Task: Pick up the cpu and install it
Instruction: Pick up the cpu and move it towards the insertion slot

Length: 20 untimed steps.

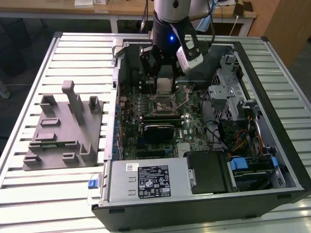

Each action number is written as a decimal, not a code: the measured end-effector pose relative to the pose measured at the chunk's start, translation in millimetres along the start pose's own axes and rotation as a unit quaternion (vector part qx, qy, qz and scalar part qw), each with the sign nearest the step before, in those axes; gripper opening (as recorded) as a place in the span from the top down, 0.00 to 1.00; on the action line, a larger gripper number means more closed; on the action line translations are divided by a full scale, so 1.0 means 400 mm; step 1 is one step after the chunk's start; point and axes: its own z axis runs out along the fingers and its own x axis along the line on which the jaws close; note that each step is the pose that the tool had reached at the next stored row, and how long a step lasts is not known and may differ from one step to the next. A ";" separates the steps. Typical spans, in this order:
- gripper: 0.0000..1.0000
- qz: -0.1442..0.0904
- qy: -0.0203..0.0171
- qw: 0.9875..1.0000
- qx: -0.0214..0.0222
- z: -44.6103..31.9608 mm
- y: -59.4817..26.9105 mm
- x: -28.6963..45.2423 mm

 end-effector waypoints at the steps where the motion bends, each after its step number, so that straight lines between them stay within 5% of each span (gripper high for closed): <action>1: 0.46 0.000 0.000 1.000 0.000 0.004 0.000 0.000; 11: 0.46 0.000 -0.001 1.000 0.000 0.049 0.008 -0.008; 20: 0.46 0.000 -0.001 1.000 0.000 0.089 0.041 -0.016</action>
